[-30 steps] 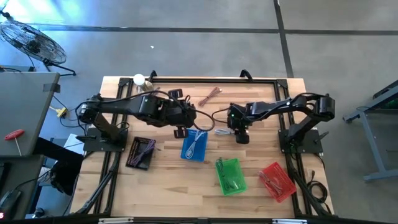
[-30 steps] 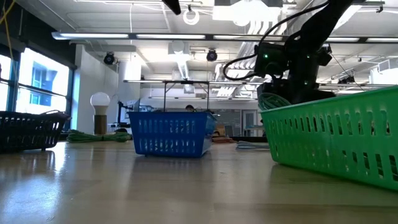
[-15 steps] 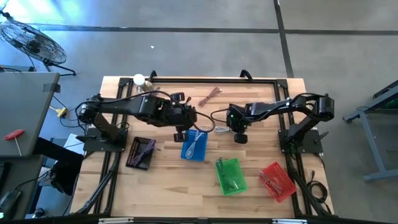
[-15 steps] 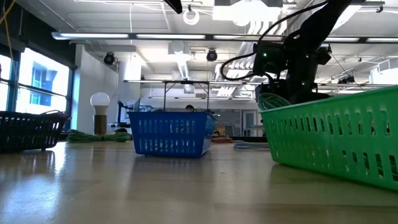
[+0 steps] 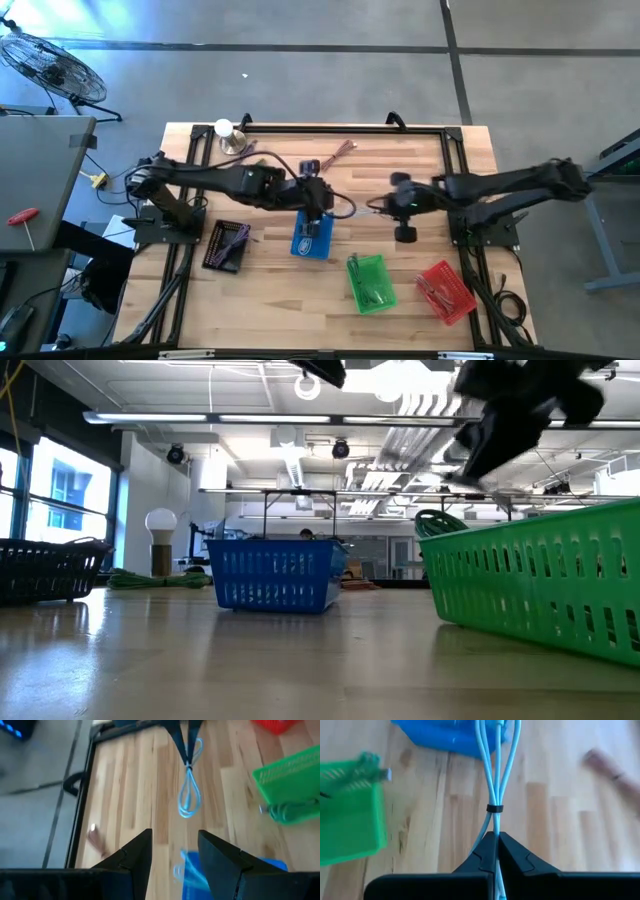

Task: Pick & Place USB Port
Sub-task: Put the light blue USB cable into the blue bin

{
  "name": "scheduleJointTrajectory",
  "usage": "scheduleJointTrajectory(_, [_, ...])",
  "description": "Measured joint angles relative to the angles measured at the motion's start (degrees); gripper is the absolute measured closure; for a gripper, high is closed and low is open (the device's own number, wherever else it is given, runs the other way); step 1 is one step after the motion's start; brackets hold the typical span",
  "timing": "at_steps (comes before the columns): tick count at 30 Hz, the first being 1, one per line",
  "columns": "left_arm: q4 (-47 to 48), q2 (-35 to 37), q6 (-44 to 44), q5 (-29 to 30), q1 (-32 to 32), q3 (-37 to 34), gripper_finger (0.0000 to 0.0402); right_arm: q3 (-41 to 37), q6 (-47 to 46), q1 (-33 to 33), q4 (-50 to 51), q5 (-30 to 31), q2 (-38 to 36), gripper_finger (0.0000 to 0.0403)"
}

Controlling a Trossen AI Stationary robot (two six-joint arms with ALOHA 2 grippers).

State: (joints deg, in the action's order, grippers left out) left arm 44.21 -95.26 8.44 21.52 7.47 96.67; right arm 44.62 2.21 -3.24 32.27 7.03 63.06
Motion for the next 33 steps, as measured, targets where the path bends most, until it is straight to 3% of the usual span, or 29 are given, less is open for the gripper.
scheduleJointTrajectory(6, [-20.92,-0.03,6.3,-0.39,0.0,-7.83,0.0248,-0.01,-1.62,-11.23,-0.42,9.55,-11.33,0.0402])
scheduleJointTrajectory(12, [-40.71,-0.03,12.25,-8.04,-1.99,-16.31,0.0248,-2.35,3.18,-21.3,-3.78,15.21,-16.36,0.0403])
scheduleJointTrajectory(15, [-49.45,-0.03,8.84,-17.2,-5.16,-20.03,0.0248,-3.49,3.01,-24.05,-5.18,18.54,-16.64,0.0403])
scheduleJointTrajectory(20, [-68.79,-0.84,0.09,-37.89,-9.4,-25.97,0.0248,-5.6,7.52,-26.17,-13.5,21.59,-16.34,0.0403])
scheduleJointTrajectory(22, [-72.69,-0.95,-1.43,-41.56,-10.14,-27.48,0.0248,-5.81,10.25,-26.58,-17.2,21.45,-16.4,0.0403])
scheduleJointTrajectory(33, [-79.92,-5.4,3.89,-42.42,-8.36,-28.71,0.0248,-5.84,16.47,-24.79,-26.23,17.88,-15.03,0.0403])
